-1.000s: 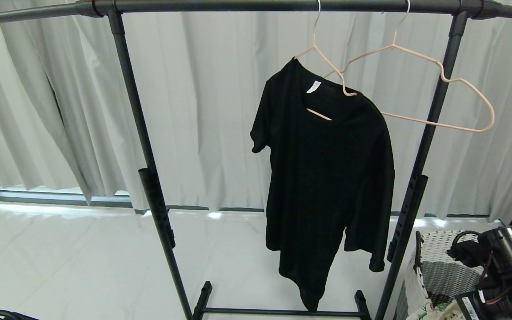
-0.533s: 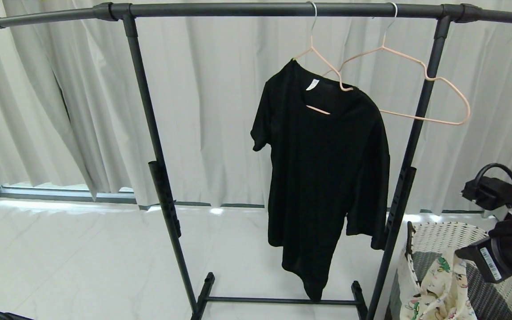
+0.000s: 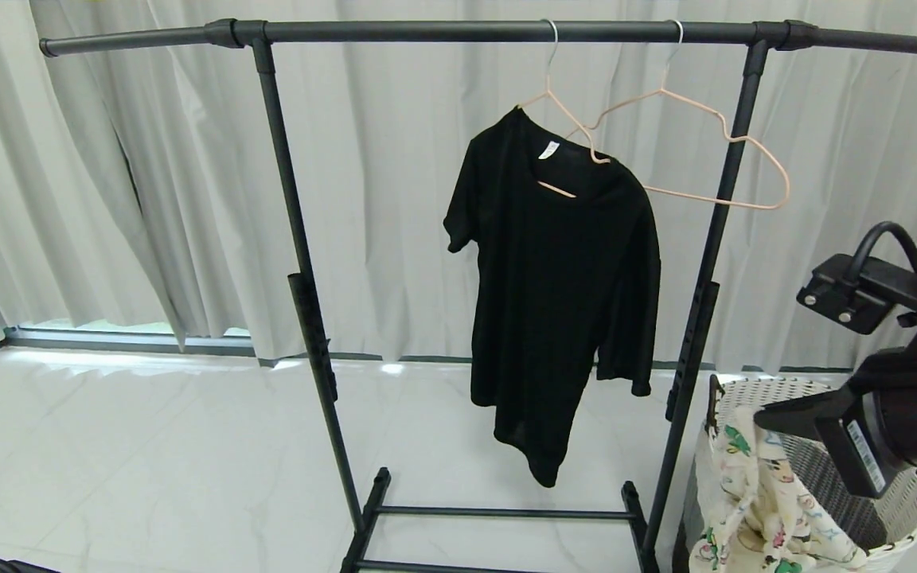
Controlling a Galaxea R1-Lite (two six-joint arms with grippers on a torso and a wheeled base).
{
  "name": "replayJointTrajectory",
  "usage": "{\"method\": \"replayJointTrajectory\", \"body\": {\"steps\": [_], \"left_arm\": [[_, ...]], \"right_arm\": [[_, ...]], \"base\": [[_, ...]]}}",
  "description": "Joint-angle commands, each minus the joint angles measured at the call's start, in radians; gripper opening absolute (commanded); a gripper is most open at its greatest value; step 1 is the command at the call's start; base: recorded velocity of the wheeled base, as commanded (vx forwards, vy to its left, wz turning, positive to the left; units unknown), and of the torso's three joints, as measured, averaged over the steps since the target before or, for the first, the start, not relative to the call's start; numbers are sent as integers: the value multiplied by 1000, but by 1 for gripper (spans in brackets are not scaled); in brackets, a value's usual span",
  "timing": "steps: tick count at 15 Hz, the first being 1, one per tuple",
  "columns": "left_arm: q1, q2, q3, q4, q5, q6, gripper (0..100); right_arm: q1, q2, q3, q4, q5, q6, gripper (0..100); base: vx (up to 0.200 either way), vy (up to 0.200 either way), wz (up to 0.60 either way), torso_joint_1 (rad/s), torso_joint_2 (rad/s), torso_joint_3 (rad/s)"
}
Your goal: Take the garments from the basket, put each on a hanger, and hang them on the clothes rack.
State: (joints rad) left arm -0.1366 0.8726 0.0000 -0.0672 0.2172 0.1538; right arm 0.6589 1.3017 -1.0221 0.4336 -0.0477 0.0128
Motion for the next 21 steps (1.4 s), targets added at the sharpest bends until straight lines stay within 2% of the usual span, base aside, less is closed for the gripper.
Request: {"method": "replayJointTrajectory", "body": {"steps": [1, 3, 4, 7, 8, 9, 10, 12, 14, 16, 18, 20, 21], "left_arm": [[0, -3, 0, 0, -1, 1, 100], [-1, -27, 0, 0, -25, 1, 100], [-1, -41, 0, 0, -48, 1, 100], [-17, -239, -2, -5, -274, 13, 100], [-20, -276, -14, -6, -311, 12, 100], [-23, -330, -55, -6, -358, 13, 100], [-26, -328, -104, -6, -371, 13, 100], [-60, -253, -241, -6, -400, 3, 100], [-170, -119, -437, -8, -401, -69, 100], [-321, 16, -638, -9, -400, -201, 100], [-396, 140, -742, -68, -389, -209, 100], [-468, 217, -778, -100, -352, -217, 100], [-557, 270, -775, -100, -276, -246, 100]], "right_arm": [[168, 83, -104, -6, 0, 99, 0], [255, 149, -191, -10, 0, 168, 0], [269, 166, -214, -10, 0, 179, 0], [317, 243, -300, -53, 2, 187, 0], [321, 255, -305, -76, 2, 190, 0], [334, 289, -303, -121, 2, 205, 0], [349, 312, -308, -142, 0, 216, 0], [372, 338, -320, -182, 0, 219, 0], [393, 363, -358, -185, 0, 219, 0], [400, 393, -403, -185, -1, 219, 0], [398, 404, -454, -182, -1, 219, 0], [396, 404, -472, -182, -1, 219, 0], [396, 401, -486, -181, -1, 219, 0]], "base": [[0, 0, 0, 0, 0, 0], [0, 0, 0, 0, 0, 0], [0, 0, 0, 0, 0, 0], [0, 0, 0, 0, 0, 0], [0, 0, 0, 0, 0, 0], [0, 0, 0, 0, 0, 0], [0, 0, 0, 0, 0, 0], [0, 0, 0, 0, 0, 0], [0, 0, 0, 0, 0, 0], [0, 0, 0, 0, 0, 0], [0, 0, 0, 0, 0, 0], [0, 0, 0, 0, 0, 0], [0, 0, 0, 0, 0, 0]]}}
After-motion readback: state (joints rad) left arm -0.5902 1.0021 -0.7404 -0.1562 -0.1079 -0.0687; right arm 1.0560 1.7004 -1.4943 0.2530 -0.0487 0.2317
